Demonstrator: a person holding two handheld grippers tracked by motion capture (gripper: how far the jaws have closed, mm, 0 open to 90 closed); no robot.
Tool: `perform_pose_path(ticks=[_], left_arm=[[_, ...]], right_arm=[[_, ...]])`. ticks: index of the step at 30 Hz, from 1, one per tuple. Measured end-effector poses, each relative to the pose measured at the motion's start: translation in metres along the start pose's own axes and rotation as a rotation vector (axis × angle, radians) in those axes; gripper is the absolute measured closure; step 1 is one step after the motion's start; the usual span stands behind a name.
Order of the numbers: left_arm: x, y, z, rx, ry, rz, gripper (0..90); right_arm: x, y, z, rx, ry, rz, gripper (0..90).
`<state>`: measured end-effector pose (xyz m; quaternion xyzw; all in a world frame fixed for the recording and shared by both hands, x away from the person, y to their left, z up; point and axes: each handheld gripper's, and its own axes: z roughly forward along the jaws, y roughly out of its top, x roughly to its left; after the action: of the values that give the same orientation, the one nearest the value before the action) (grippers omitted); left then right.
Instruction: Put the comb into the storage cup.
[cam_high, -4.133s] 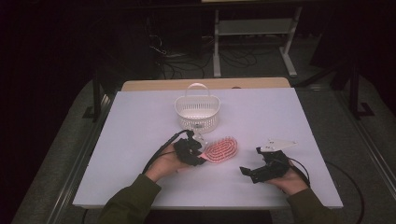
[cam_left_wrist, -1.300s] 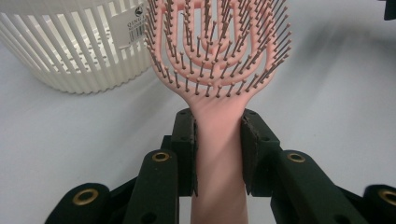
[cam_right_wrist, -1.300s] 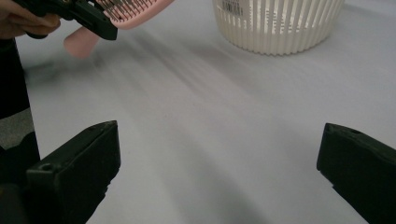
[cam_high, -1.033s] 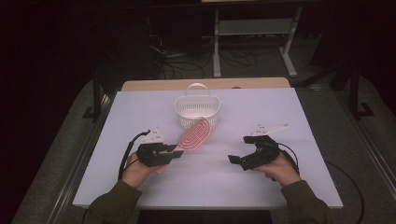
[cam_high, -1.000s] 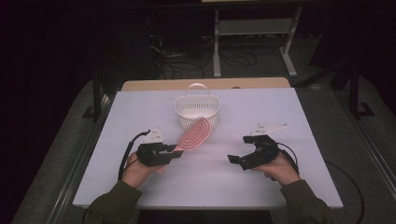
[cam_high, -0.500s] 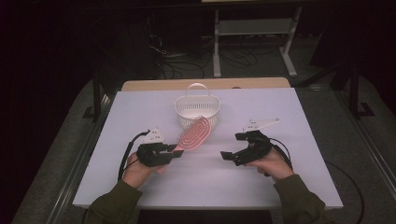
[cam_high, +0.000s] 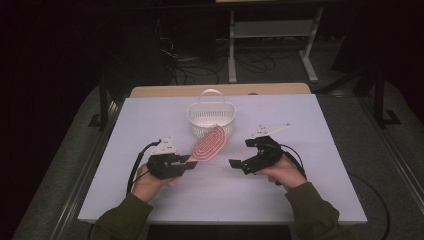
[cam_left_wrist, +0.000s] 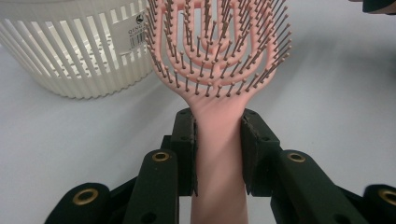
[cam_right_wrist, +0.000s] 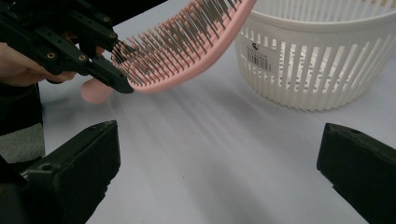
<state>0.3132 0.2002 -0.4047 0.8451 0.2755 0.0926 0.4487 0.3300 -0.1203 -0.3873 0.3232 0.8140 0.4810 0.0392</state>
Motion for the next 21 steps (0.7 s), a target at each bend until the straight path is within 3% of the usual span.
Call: perform_pose_path(ticks=[21], left_arm=[[-0.001, -0.002, 0.003, -0.008, 0.004, -0.009, 70.2]], right_arm=[[-0.001, 0.015, 0.013, -0.030, 0.020, 0.019, 0.0]])
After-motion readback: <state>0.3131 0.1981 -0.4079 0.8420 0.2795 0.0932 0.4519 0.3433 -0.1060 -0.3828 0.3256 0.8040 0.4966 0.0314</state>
